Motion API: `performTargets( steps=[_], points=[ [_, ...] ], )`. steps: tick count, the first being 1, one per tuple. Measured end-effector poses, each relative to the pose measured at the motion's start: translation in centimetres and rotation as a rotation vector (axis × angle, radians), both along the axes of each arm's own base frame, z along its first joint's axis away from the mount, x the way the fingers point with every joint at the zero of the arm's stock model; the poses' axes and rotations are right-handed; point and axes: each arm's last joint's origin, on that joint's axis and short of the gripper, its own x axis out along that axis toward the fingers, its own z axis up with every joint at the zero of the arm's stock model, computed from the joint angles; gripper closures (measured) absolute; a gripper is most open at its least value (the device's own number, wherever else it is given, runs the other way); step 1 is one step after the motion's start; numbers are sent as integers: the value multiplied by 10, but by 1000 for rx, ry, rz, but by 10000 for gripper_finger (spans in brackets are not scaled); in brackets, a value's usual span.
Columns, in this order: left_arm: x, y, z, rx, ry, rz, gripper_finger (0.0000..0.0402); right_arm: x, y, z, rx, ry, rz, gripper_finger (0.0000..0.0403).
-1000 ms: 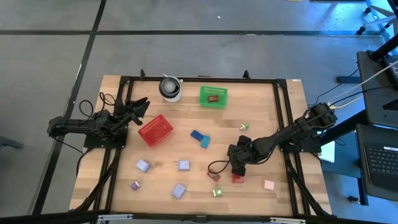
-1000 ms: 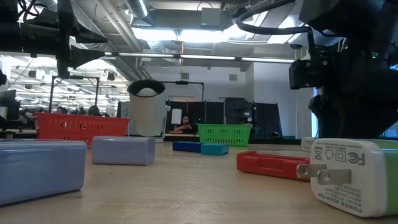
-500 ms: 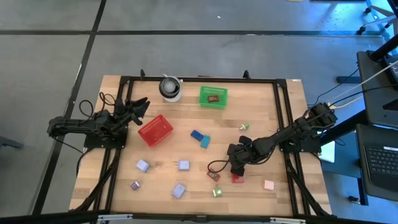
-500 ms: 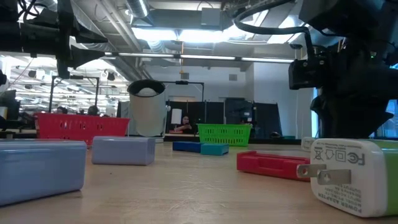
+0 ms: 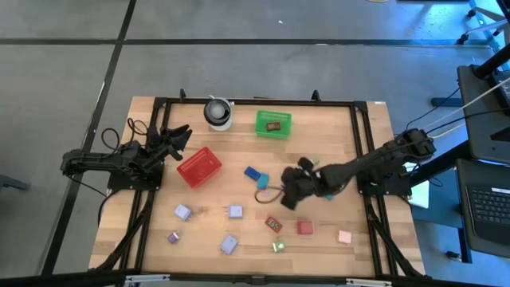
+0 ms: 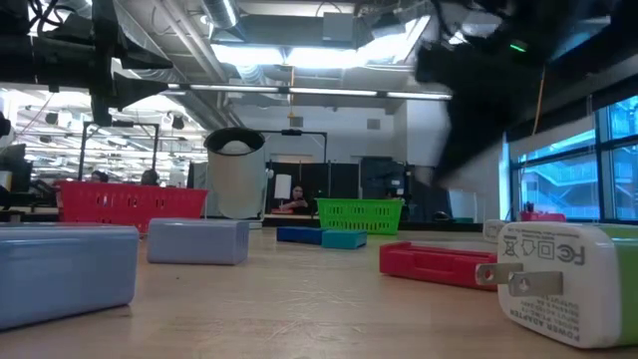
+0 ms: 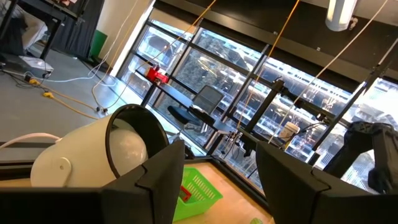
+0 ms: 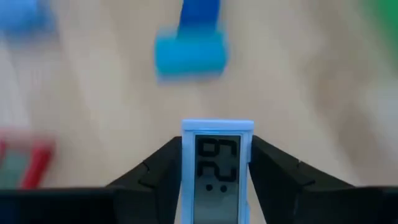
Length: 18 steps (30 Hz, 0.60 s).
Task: Pick & Place Office items
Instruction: Put the white digital clock into the green bin
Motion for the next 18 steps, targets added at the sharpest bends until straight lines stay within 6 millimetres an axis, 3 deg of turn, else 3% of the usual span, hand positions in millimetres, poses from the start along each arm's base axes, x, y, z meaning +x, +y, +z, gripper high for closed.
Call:
performTargets(
  steps=[9, 18],
  points=[
    [0, 0, 0, 0, 1, 0, 207, 36, -62, 48, -170, -145, -180, 240],
    [0, 0, 0, 0, 0, 0, 209, 43, -132, 57, -284, -157, -260, 242]
  ],
)
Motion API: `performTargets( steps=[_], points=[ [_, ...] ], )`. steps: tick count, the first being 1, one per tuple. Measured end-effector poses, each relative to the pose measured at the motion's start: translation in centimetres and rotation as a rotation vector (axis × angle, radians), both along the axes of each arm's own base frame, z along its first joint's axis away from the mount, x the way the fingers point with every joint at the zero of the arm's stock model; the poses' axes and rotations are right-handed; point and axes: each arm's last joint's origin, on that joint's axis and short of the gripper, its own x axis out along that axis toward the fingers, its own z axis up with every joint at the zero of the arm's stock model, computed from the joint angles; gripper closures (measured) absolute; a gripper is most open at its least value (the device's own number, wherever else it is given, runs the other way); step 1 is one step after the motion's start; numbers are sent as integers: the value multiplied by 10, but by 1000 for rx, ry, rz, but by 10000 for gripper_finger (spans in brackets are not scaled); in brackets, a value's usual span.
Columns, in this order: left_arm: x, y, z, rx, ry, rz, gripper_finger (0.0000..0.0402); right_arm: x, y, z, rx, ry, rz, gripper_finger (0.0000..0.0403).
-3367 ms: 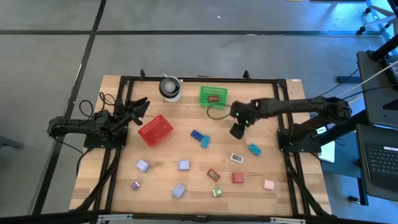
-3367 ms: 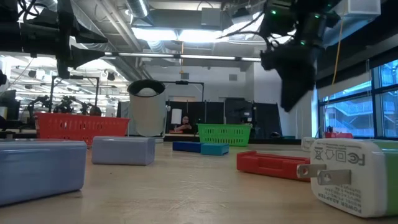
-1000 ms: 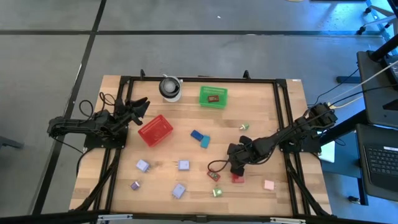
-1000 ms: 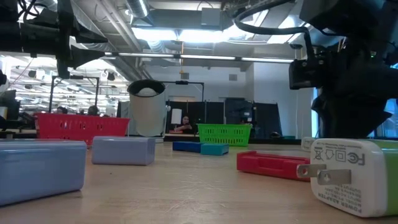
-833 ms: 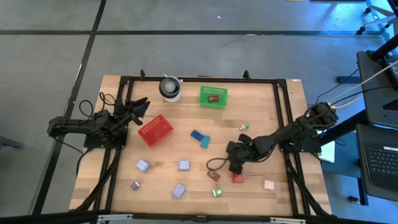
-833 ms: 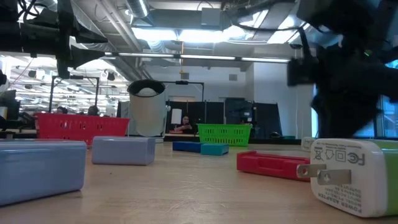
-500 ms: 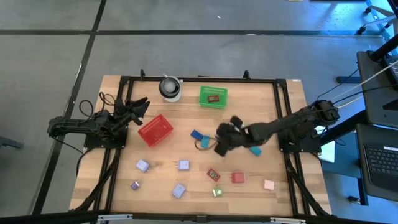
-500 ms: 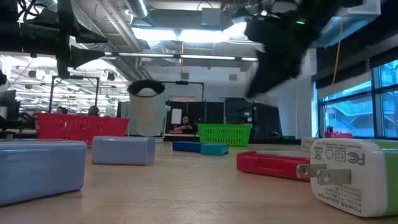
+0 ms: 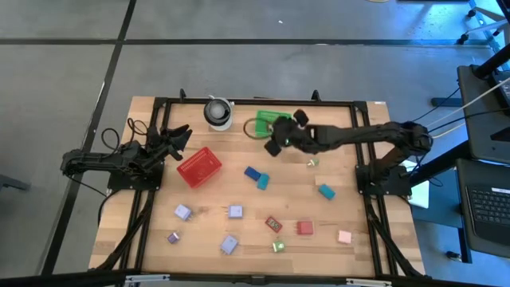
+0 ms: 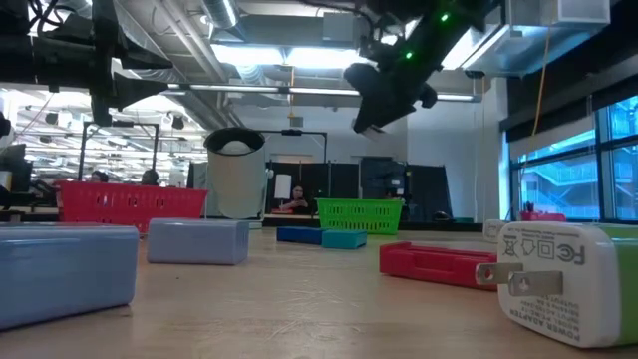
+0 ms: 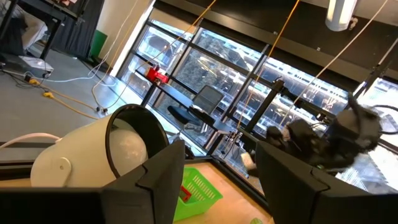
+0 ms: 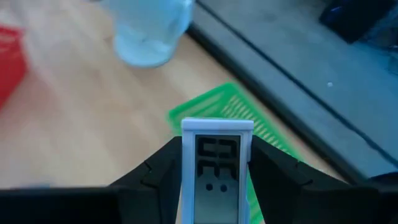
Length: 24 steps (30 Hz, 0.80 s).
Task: Pick & Place Office items
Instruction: Put the white digital clock into the green bin
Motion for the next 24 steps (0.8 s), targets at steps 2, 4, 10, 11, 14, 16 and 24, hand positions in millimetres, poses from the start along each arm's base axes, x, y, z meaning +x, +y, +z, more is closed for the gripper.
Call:
performTargets(
  steps=[2, 4, 10, 11, 14, 16, 24],
  points=[
    [0, 0, 0, 0, 0, 0, 209, 0, -17, 1, -10, -17, -15, 242],
    [0, 0, 0, 0, 0, 0, 208, 2, -33, 1, -2, -64, -13, 242],
    [0, 0, 0, 0, 1, 1, 206, 0, -69, -13, 111, -127, 28, 241],
    [0, 0, 0, 0, 0, 1, 206, 1, -73, -17, 123, -124, 28, 241],
    [0, 0, 0, 0, 0, 1, 206, 0, -85, -29, 138, -88, -4, 241],
    [0, 0, 0, 0, 0, 0, 207, 2, -91, -37, 147, -76, -15, 241],
    [0, 0, 0, 0, 0, 0, 206, 8, -104, -76, 204, 10, 1, 241]
  ],
)
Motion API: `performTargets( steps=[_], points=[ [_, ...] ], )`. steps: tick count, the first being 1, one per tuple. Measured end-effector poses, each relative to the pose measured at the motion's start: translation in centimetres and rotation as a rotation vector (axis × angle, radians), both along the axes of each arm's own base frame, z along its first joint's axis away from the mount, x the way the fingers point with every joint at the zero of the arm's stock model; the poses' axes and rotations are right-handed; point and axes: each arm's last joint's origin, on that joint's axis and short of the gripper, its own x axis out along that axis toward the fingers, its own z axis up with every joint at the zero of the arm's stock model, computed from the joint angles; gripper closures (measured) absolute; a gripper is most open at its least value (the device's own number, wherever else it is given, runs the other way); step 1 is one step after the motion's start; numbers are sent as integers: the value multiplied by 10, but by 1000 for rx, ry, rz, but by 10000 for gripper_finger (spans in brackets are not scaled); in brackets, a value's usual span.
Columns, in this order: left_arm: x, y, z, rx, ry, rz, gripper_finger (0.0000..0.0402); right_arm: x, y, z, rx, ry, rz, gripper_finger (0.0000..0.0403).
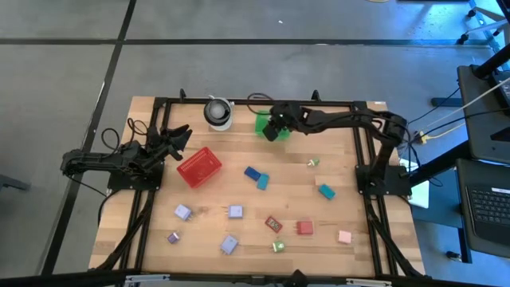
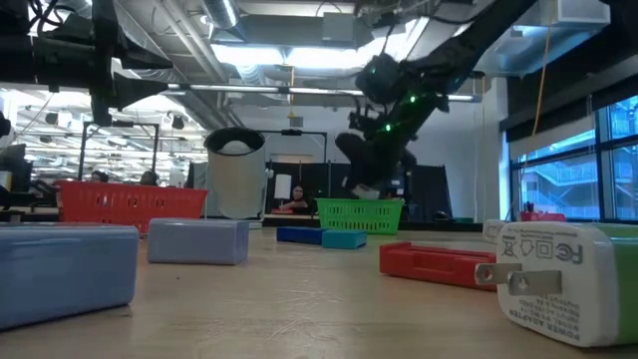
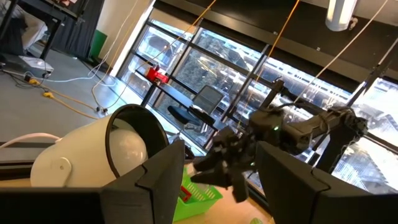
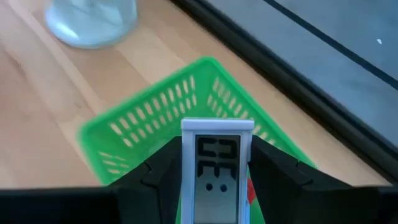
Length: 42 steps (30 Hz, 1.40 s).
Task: Pick & Place Office items
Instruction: Put the white digital clock into the green bin, then put the top left light purple charger adapter into the red bin
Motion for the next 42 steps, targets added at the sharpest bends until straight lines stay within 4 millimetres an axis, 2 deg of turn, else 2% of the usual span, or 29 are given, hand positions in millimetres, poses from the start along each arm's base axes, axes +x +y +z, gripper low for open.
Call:
performTargets(
  steps=[11, 17, 25, 31, 35, 42],
  points=[
    [0, 0, 0, 0, 0, 0, 206, 1, 0, -5, 3, 14, 28, 232],
    [0, 0, 0, 0, -1, 0, 209, 1, 0, -5, 54, -34, -41, 191],
    [0, 0, 0, -64, -56, -16, 206, 2, 1, -2, 100, -64, -22, 123],
    [0, 0, 0, -65, -60, -17, 207, 0, 2, 22, 108, -154, -59, 91],
    [0, 0, 2, -86, -95, -23, 206, 0, 3, 52, 121, -255, -31, 85],
    [-1, 0, 3, -123, -139, -25, 209, 3, 10, 98, 289, -460, 66, 85]
  ],
)
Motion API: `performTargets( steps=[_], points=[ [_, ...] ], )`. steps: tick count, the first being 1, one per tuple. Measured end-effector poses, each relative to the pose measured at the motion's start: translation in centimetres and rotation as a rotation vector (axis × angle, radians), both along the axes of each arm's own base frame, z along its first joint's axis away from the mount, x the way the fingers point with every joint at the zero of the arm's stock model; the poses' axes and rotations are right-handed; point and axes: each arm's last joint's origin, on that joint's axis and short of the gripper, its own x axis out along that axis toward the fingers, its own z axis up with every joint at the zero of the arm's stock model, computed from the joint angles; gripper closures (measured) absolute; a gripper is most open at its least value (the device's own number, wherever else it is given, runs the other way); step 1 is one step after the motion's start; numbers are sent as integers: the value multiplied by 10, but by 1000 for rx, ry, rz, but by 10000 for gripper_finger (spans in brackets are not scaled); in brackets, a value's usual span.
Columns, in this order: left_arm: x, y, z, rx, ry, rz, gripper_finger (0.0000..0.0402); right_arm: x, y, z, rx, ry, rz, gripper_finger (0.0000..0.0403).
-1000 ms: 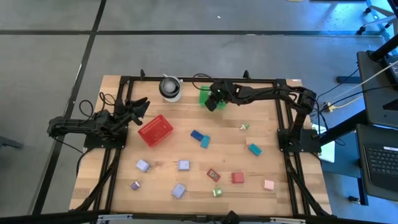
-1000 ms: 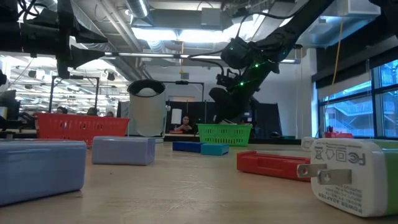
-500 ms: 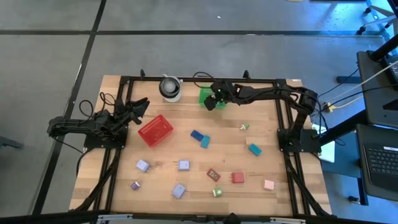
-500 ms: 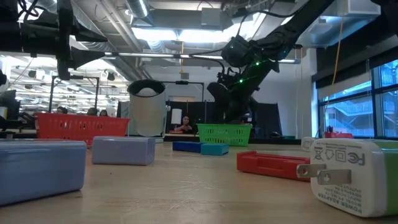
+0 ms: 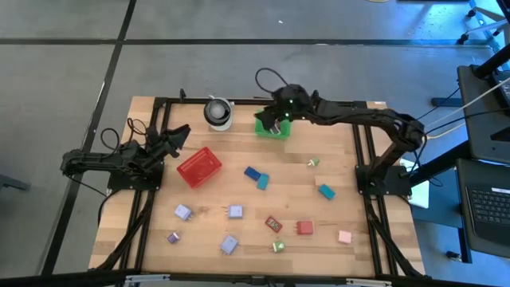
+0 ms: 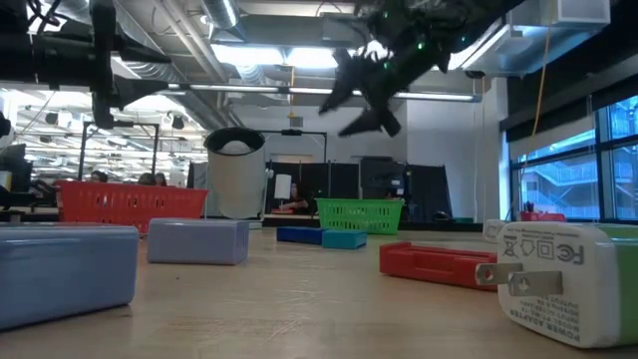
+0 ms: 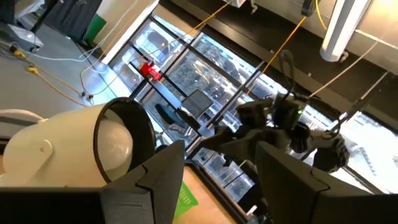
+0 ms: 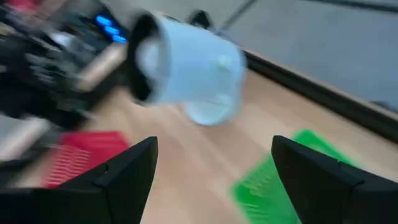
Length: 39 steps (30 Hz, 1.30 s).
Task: Pick & Place Office items
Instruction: Put the top left light purple charger adapter into the red bin
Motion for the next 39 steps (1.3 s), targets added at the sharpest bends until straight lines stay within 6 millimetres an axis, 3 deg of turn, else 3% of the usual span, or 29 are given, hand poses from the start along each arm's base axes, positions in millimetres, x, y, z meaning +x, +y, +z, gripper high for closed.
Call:
performTargets(
  steps=[4, 7, 11, 14, 20, 27, 39],
  points=[
    [0, 0, 0, 5, 1, -18, 209, 6, 4, 19, 42, -73, 64, 85],
    [2, -3, 3, 44, -1, -129, 207, 10, 7, 28, 22, -96, 65, 85],
    [3, -7, 15, 117, 7, -263, 209, 13, 10, 36, 10, -117, 71, 85],
    [5, -8, 28, 194, 63, -266, 211, 14, 13, 40, 4, -127, 79, 85],
    [21, -9, 41, 229, 359, -305, 207, 15, 15, 41, -8, -125, 108, 85],
    [55, -15, 50, 207, 720, -545, 208, 15, 18, 40, 29, -123, 201, 84],
    [109, -36, 70, 100, 1078, -952, 204, 9, 24, 28, 85, -1, 336, 84]
  ],
)
